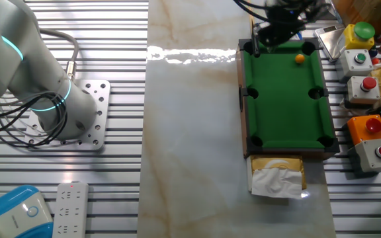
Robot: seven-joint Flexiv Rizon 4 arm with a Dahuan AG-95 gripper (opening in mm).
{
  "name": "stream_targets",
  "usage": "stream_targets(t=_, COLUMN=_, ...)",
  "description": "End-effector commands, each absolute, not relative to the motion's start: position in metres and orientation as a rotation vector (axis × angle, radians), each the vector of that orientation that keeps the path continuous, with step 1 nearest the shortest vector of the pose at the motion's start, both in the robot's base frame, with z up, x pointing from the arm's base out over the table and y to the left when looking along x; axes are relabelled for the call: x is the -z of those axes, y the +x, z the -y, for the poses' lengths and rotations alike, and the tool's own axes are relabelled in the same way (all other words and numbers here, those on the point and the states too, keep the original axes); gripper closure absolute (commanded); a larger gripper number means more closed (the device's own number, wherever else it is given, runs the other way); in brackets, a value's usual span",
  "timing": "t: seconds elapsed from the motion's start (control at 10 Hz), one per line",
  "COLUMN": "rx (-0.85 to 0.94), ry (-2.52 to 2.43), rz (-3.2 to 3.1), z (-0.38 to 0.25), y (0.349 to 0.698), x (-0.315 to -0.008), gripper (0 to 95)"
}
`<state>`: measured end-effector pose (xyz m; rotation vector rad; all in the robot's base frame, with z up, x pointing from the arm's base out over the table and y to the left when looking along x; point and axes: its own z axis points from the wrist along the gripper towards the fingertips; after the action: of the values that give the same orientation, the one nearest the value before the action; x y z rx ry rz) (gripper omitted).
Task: Hit the pool ball
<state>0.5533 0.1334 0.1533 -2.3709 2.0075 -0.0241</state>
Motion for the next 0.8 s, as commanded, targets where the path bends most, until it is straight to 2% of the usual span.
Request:
stream_targets(t=0.1, rx=0.008, ry=-2.404, rz=-2.054, z=-0.148, y=0.552, x=-0.142, gripper=57.0)
stream_targets(t=0.2, rx=0.006, ry=-2.403, rz=-2.063, z=-0.152, y=0.553, x=-0.141, gripper=57.0)
stream_targets(t=0.3, rx=0.021, ry=-2.420, rz=-2.076, z=-0.156, y=0.555, x=-0.138, gripper=38.0)
stream_targets(t=0.8, rx=0.066, ry=-2.397, rz=-2.214, z=-0.167, y=0.547, x=-0.129, gripper=38.0)
